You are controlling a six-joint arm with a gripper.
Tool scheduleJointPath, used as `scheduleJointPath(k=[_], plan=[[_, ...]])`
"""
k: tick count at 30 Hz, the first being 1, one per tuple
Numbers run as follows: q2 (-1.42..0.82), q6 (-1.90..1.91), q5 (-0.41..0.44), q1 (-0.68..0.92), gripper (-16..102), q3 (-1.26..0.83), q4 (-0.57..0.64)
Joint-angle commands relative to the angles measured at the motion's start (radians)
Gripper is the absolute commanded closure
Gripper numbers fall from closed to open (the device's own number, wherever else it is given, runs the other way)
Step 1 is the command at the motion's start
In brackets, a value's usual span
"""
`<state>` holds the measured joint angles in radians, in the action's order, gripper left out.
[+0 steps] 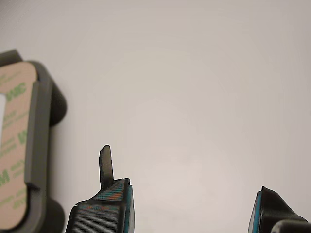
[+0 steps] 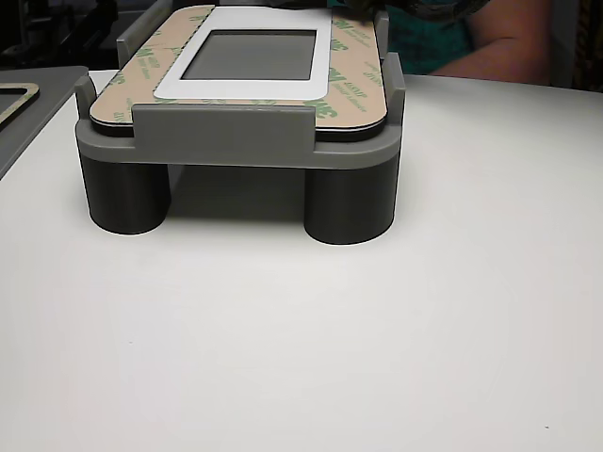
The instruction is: Peel off protective film from adhesive tape.
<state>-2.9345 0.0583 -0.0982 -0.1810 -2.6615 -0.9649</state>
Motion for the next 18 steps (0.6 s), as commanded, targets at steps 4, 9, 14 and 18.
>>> scheduleJointPath(k=[4,9,14,18], plan=[[-0.021,-0.014,-0.02,-0.012,-14,0.021,0.008],[-0.021,-0.008,-0.006,-0.012,-14,0.025,0.006],[-0.017,-0.003,0.008,-0.011,-14,0.069,0.006],[0.035,0.002,0.025,-0.008,-14,0.13,0.023]])
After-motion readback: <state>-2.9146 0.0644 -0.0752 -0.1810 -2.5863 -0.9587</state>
